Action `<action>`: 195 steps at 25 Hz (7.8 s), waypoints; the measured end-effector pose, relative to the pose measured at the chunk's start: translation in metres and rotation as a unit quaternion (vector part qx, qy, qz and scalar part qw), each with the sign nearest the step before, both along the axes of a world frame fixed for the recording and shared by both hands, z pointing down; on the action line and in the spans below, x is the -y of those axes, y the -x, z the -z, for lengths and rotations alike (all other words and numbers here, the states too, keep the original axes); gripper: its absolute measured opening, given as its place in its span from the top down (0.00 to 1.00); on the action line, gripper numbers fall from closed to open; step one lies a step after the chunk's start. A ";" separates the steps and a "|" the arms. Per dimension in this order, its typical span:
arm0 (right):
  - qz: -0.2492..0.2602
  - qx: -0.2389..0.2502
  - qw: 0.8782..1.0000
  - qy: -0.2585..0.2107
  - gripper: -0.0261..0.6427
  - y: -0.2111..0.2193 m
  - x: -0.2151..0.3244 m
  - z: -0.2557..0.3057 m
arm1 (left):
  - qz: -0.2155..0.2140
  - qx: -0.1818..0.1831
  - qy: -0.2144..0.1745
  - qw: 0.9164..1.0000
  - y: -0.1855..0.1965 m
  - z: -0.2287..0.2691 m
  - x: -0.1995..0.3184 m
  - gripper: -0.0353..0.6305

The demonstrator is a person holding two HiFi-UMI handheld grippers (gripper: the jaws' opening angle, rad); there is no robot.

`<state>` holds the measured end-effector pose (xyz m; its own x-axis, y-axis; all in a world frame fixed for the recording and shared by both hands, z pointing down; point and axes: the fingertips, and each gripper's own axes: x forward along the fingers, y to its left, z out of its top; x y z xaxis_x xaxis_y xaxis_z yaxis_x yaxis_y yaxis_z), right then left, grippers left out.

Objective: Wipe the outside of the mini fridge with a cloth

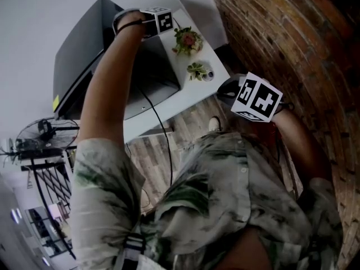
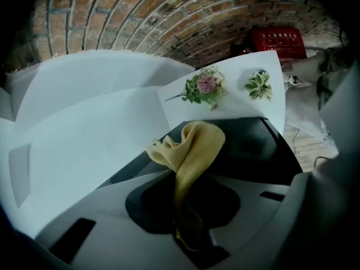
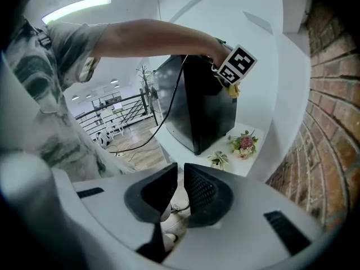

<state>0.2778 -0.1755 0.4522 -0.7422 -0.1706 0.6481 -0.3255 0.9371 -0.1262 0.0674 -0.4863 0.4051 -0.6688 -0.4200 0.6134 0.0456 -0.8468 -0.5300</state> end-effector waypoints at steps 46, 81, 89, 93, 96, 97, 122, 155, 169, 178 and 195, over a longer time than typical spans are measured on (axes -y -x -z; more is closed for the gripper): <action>-0.037 -0.017 0.999 0.031 0.88 -0.030 0.005 -0.031 | -0.069 -0.060 -0.032 0.995 -0.054 -0.059 0.052 0.82; -0.070 -0.022 0.996 0.050 0.88 -0.059 0.020 -0.040 | 0.032 -0.038 -0.111 0.993 0.019 -0.076 0.089 0.83; -0.082 -0.032 0.994 0.063 0.88 -0.067 0.007 -0.050 | 0.046 -0.063 -0.097 0.992 0.016 -0.120 0.078 0.83; -0.091 -0.036 0.993 0.071 0.88 -0.072 0.002 -0.052 | 0.049 -0.067 -0.086 0.993 0.015 -0.136 0.073 0.83; -0.096 -0.038 0.992 0.076 0.88 -0.075 -0.001 -0.055 | 0.051 -0.069 -0.081 0.993 0.016 -0.146 0.072 0.83; -0.098 -0.039 0.991 0.078 0.88 -0.076 -0.003 -0.057 | 0.052 -0.069 -0.080 0.993 0.016 -0.148 0.072 0.83; -0.114 -0.054 0.986 0.113 0.88 -0.084 -0.020 -0.078 | 0.063 -0.121 -0.015 0.991 -0.001 -0.233 0.039 0.82; 0.006 -0.032 0.999 0.044 0.88 -0.051 -0.071 -0.061 | 0.123 -0.571 -0.167 0.794 -0.112 -0.091 -0.123 0.82; -0.018 0.025 0.999 0.007 0.89 0.003 -0.083 -0.041 | 0.132 -0.750 -0.153 0.629 -0.101 -0.027 -0.279 0.83; -0.040 0.060 0.997 -0.007 0.89 0.082 -0.133 -0.029 | 0.114 -0.785 -0.155 0.589 -0.017 0.002 -0.417 0.82; -0.064 0.117 0.990 -0.044 0.91 0.196 -0.255 0.004 | 0.140 -0.810 -0.175 0.543 0.128 -0.008 -0.630 0.83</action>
<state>0.0819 0.0800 0.4484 -0.8387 -0.3216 0.4395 -0.4144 0.9005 -0.1318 -0.0602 0.1437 0.4136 0.5610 -0.7208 0.4071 -0.8235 -0.5359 0.1860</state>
